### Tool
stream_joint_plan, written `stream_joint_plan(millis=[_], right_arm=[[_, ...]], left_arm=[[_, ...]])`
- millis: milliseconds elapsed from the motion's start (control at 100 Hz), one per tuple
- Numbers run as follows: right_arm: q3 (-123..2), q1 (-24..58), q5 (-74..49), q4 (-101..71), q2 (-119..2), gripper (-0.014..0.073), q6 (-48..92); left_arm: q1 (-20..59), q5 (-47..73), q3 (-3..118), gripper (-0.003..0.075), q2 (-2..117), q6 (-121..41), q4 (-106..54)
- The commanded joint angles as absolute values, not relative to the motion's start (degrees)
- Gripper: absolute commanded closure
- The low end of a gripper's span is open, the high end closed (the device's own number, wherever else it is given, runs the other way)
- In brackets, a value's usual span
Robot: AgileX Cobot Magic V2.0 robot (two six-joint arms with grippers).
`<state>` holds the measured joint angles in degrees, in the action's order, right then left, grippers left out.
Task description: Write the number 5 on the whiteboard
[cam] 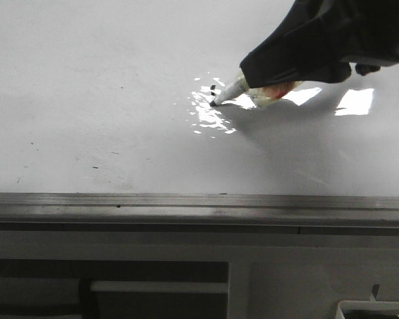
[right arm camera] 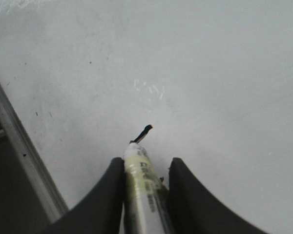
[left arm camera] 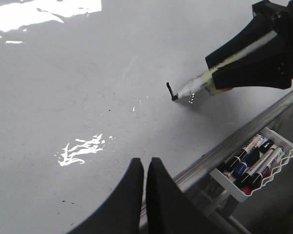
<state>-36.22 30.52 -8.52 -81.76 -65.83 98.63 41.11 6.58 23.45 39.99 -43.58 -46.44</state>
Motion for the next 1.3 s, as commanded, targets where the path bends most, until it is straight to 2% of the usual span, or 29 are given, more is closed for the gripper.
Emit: stream_joint_plan(millis=[0,710,1060,1290], right_arm=[[-36.3,30.4,-7.5,-82.9,-65.2,0.0641,98.7],[-35.8,30.4,1.0,-83.6,-65.0,0.0642,98.7],[-31.3,30.4,8.3,-89.0,-61.6,0.0642,98.7],[-28.0,30.4,0.0,-92.4,-60.0,0.0642,98.7]], left_arm=[[41.0,4.2,25.0,0.0741,39.8,-43.0,-47.3],[41.0,4.2,25.0,0.074,39.8,-43.0,-47.3],[41.0,4.2,25.0,0.0741,39.8,-43.0,-47.3],[41.0,4.0,25.0,0.0741,39.8,-43.0,-47.3]])
